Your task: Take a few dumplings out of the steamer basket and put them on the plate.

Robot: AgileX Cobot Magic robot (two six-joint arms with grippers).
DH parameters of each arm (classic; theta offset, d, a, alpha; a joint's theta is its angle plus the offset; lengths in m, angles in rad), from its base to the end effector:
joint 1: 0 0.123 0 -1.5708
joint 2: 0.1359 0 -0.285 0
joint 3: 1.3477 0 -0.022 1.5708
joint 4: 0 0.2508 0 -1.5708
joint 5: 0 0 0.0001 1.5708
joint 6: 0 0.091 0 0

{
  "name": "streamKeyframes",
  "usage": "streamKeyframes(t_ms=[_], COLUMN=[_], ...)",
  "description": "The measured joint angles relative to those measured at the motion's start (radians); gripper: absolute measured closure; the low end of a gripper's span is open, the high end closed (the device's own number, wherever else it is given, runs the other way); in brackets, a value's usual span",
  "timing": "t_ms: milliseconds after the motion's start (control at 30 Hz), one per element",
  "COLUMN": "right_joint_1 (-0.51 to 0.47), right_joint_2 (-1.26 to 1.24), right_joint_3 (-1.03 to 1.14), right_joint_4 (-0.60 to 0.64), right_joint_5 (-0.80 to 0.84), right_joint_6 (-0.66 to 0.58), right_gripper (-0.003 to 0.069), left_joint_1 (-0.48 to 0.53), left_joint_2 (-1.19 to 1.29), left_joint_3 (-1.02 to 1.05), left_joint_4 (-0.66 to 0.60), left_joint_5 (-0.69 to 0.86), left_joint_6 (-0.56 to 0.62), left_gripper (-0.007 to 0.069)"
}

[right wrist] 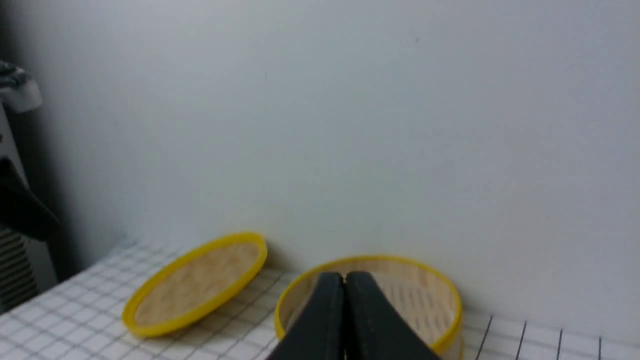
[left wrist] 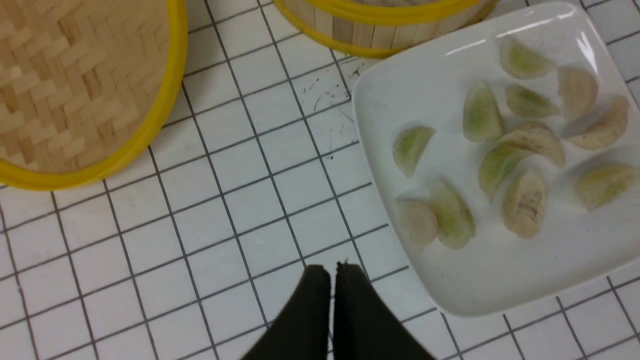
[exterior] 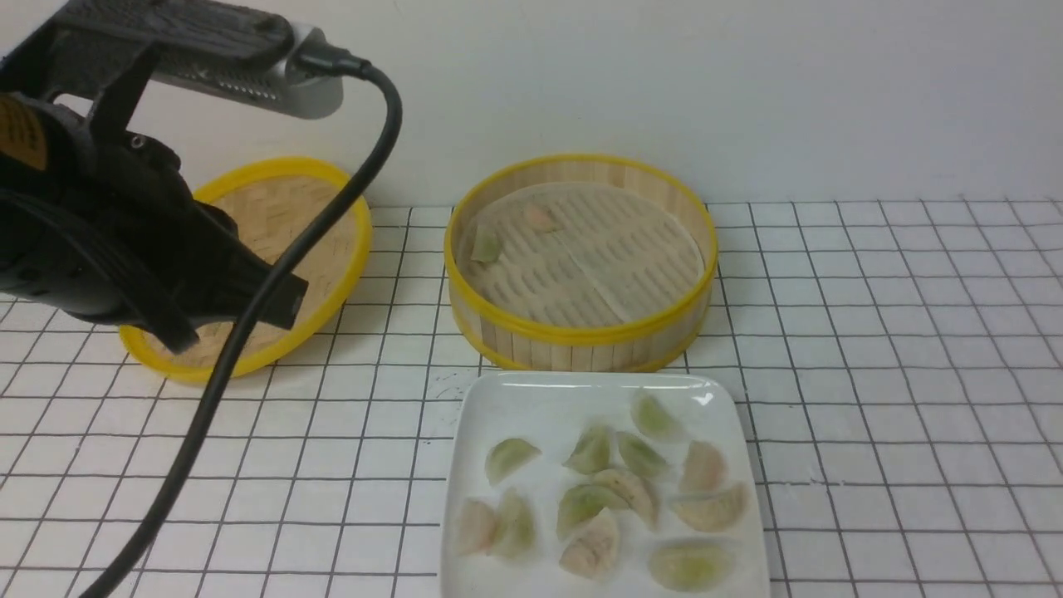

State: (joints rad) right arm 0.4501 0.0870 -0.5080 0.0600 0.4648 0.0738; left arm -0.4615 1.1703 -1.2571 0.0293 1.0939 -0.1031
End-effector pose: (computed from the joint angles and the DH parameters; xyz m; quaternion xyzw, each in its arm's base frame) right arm 0.0181 0.0115 0.3312 -0.1206 0.6807 0.2146 0.6899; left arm 0.2014 -0.0975 0.3907 0.1710 0.9318 -0.0752 0.3111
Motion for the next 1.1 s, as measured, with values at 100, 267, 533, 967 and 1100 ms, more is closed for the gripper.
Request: streamKeyframes(t_ms=[100,267,533,967,1100], right_joint_1=[0.000,0.000,0.000,0.000,0.000], right_joint_2=[-0.094,-0.100,-0.100,-0.100,-0.100], right_joint_3=[0.114,0.160,0.168,0.168,0.168], right_joint_4=[-0.042,-0.060,-0.060,-0.060,-0.060], right_joint_5=[-0.093,-0.158,-0.165,-0.165,-0.165], right_joint_6=[0.042,0.088,0.097,0.097,0.097], right_gripper=[0.0673,0.0673,0.0673,0.0673,0.0673], left_joint_1=[0.000,0.001,0.001,0.001,0.001], left_joint_2=[0.001,-0.022,-0.353,-0.834,-0.882], left_joint_3=[0.000,0.005,0.240,0.612,0.649], left_joint_4=[0.000,-0.001,0.030,0.027,0.027], left_joint_5=[-0.032,-0.073,-0.327,-0.550,-0.551], left_joint_6=[0.000,0.001,0.000,-0.009,-0.010], left_gripper=[0.0631,0.0631,0.0631,0.0631,0.0631])
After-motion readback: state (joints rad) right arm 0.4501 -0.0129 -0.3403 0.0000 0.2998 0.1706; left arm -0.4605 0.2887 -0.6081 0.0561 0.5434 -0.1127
